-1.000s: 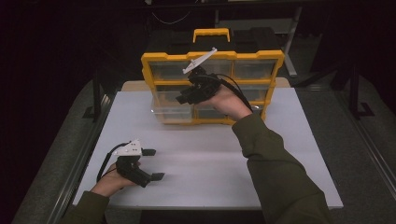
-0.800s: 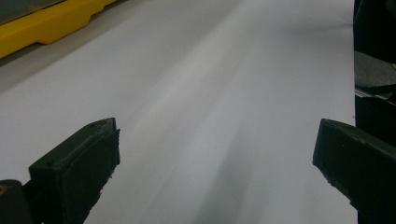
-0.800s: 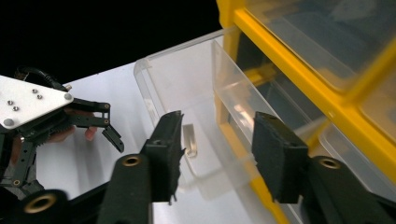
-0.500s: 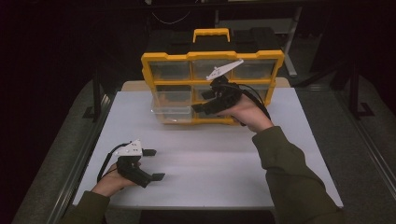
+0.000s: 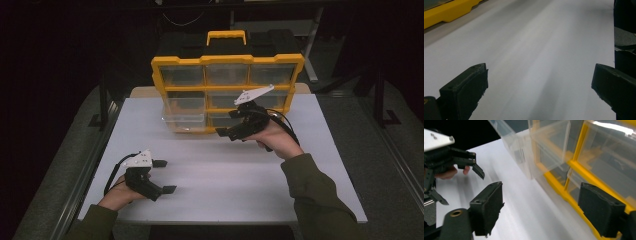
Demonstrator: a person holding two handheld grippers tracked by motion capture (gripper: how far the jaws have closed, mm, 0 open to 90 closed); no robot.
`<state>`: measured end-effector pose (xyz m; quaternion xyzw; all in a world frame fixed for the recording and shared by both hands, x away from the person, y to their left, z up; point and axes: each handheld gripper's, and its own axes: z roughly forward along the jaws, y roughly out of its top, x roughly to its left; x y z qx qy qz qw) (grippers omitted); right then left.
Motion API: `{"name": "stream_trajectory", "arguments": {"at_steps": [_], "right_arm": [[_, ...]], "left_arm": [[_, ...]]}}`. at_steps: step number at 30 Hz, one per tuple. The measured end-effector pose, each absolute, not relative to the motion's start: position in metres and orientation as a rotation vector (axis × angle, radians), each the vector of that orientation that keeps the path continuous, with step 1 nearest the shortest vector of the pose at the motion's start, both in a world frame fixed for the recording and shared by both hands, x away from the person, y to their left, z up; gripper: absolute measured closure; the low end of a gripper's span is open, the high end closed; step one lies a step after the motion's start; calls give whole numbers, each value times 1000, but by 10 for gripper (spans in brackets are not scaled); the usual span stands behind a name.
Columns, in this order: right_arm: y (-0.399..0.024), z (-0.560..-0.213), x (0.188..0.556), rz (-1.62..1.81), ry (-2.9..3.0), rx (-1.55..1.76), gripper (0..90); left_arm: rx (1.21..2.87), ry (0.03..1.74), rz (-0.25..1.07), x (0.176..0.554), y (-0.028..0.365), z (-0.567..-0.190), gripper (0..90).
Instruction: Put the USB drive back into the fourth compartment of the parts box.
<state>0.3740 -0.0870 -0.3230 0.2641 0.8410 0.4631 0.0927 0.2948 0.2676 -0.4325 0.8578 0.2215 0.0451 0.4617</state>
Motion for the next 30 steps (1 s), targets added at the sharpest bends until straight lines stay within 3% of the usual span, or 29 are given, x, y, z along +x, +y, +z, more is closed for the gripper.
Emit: {"name": "stream_trajectory", "arguments": {"at_steps": [30], "right_arm": [[-139,-412,322,1401,2422,905,0]], "left_arm": [[2103,540,106,293,268,-432,0]]}}
